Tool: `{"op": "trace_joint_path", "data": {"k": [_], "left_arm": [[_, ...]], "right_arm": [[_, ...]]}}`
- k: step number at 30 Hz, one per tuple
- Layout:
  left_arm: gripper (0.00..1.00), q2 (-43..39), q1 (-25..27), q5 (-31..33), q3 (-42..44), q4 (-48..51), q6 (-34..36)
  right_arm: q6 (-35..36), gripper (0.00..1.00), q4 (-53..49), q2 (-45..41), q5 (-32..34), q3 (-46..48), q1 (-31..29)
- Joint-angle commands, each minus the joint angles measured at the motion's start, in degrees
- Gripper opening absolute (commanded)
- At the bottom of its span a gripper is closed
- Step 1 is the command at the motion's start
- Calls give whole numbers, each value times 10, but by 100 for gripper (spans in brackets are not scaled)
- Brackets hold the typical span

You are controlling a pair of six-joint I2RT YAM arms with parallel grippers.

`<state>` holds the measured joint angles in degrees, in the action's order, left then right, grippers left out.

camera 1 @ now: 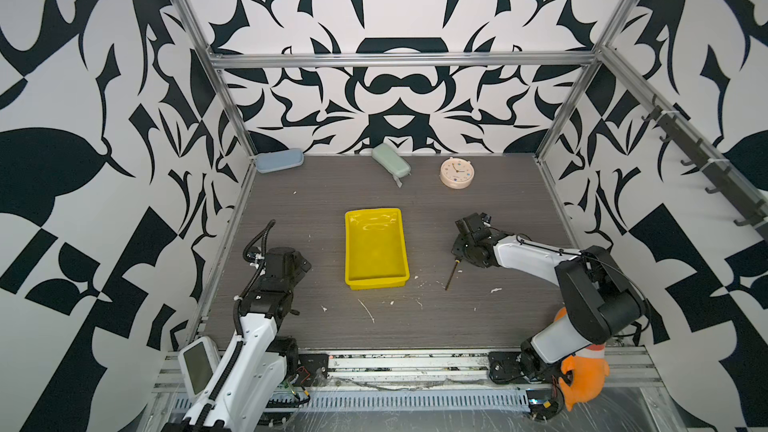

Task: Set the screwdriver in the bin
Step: 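Lower the right gripper and close it on the screwdriver handle, then lift the screwdriver with the right gripper and carry it over the yellow tray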

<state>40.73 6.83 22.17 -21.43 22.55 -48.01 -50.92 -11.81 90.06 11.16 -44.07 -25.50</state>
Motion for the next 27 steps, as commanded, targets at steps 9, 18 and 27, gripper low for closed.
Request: {"op": "trace_joint_path", "data": {"k": [9,18,27], "left_arm": [[99,26,0,-23,-6,-17,0],[99,42,0,-30,-8,-30,3],[99,3,0,-34,7,-29,2]], "right_arm": [[-12,28,7,-17,42,29,-11],[1,12,-42,-68,49,0,-11],[26,11,-79,-91,100,-106,-73]]}}
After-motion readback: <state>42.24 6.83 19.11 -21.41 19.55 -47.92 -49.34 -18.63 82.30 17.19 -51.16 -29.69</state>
